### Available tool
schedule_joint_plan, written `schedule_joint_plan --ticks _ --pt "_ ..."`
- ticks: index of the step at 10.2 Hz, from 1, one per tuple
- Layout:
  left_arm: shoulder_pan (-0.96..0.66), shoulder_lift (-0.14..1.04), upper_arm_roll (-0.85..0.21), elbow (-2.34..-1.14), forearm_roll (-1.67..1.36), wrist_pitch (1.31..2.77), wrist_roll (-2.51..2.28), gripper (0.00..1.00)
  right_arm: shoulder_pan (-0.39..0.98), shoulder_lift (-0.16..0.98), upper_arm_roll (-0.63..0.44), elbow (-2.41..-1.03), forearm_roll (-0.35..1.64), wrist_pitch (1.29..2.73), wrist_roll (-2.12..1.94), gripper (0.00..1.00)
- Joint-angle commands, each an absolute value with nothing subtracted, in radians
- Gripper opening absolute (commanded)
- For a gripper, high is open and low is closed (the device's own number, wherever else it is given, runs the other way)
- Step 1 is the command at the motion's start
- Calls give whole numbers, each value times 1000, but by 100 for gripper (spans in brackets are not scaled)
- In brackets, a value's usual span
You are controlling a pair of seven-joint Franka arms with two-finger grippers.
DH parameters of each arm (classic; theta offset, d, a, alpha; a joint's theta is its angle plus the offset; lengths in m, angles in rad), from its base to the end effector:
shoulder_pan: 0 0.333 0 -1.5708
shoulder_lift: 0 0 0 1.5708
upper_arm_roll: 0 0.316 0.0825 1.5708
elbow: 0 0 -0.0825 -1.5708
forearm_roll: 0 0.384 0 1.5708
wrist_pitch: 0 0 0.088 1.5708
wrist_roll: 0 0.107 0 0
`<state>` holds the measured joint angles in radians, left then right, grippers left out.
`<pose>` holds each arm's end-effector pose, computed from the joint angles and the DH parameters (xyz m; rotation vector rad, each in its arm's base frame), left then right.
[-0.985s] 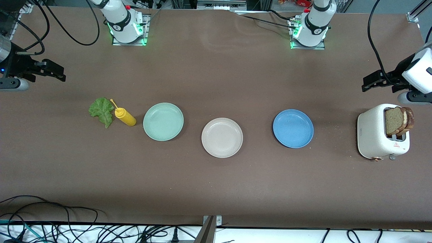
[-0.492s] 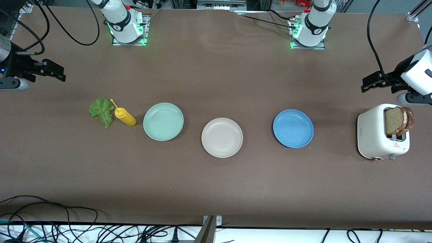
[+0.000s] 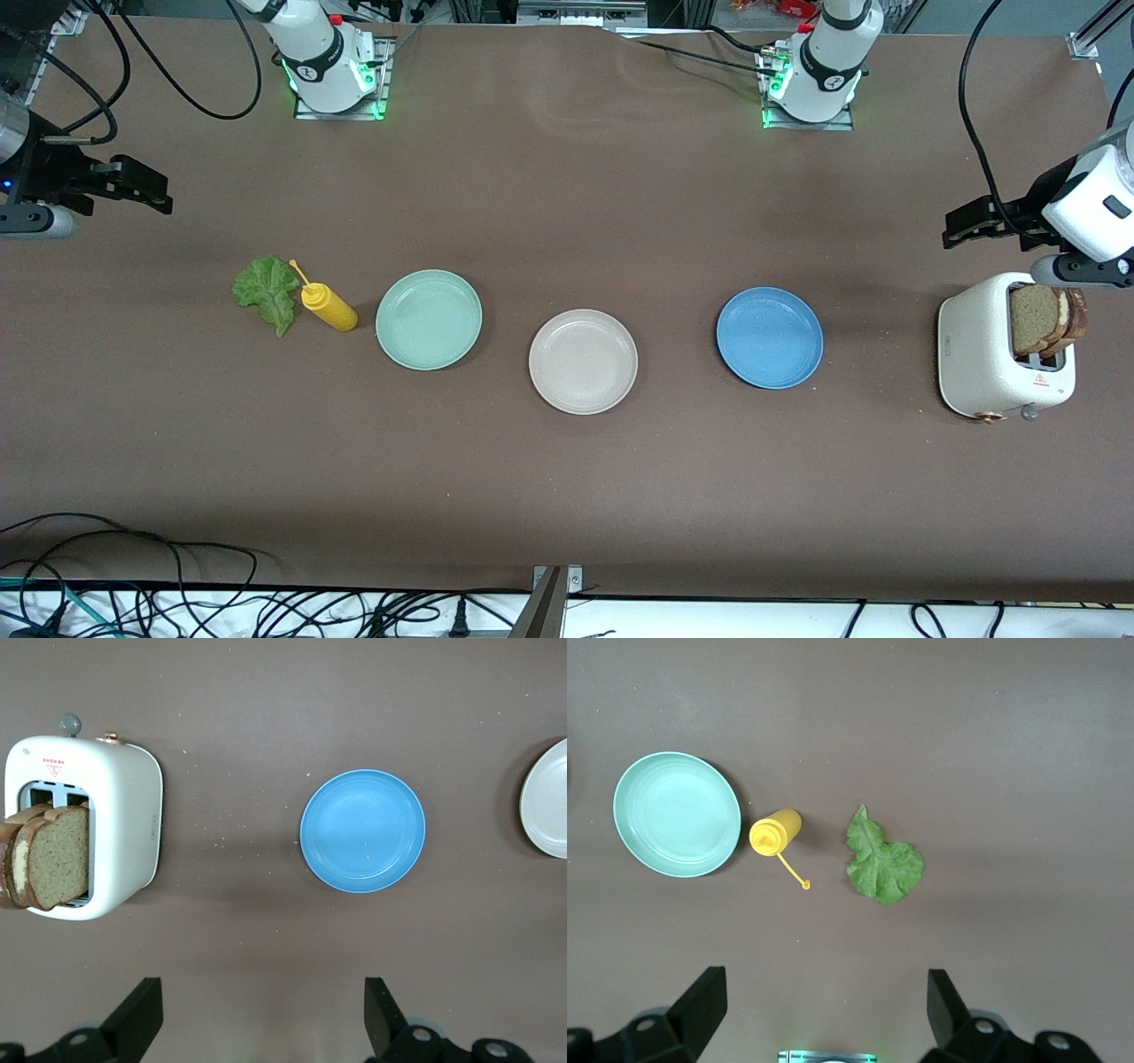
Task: Make sandwich on beige plate with both arms
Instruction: 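Move the left gripper down over the toast slices in the toaster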
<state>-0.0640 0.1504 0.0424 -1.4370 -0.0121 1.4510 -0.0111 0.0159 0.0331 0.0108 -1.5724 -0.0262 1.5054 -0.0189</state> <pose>0.5866 -0.0160 0.5913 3.1308 -0.0175 -0.2138 0.5563 0.0118 0.6000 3.1107 0.0703 -0.1557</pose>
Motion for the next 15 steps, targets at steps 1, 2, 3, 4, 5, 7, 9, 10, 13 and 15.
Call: schedule_joint_plan --ticks 1,2,3,4,5,7,9,10,13,15 --pt "-63 158 43 -1411 -28 1442 -6 100 11 35 12 -1557 -18 1488 -25 100" --pt "-61 158 43 -1411 -28 1440 -6 100 11 35 12 -1557 -18 1486 -29 100" --pt "-61 158 43 -1411 -25 1440 -6 100 11 34 12 -1557 -18 1486 -29 100" --pt "-61 158 43 -1411 -25 1440 -6 100 11 34 12 -1557 -18 1486 -29 100" --pt "-61 158 43 -1411 -18 1440 -6 100 11 34 12 -1557 -18 1486 -29 100" --pt "-61 158 43 -1411 -17 1440 -6 100 9 34 11 -1559 -18 1470 -31 100" --pt "-63 158 43 -1411 -15 1440 -6 100 11 34 11 -1557 -18 1466 -29 100" --pt "-63 158 43 -1411 -15 1440 -6 100 11 34 12 -1557 -18 1465 -29 100" --pt "-63 158 43 -1411 -15 1440 -6 100 11 32 15 -1555 -18 1465 -29 100" --pt "-66 158 43 -1411 -15 1440 -8 100 14 32 15 -1554 -18 1465 -31 100"
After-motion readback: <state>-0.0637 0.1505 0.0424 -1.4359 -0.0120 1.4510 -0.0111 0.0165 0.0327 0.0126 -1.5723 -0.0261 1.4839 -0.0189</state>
